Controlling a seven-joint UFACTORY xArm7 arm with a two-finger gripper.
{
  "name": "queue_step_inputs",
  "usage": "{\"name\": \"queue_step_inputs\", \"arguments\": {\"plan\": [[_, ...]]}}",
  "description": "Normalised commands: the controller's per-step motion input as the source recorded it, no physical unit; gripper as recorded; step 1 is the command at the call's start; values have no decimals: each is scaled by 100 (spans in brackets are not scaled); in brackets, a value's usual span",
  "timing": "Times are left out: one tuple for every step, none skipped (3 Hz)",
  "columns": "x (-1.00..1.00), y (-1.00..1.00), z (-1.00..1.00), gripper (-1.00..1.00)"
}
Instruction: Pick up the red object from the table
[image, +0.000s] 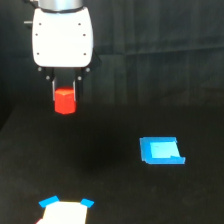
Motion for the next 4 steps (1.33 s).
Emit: {"name": "queue_step_inputs", "arguments": {"plan": [[-20,22,66,-100],[-1,66,29,-100],[-7,1,26,-100],[17,-4,21,-100]]}}
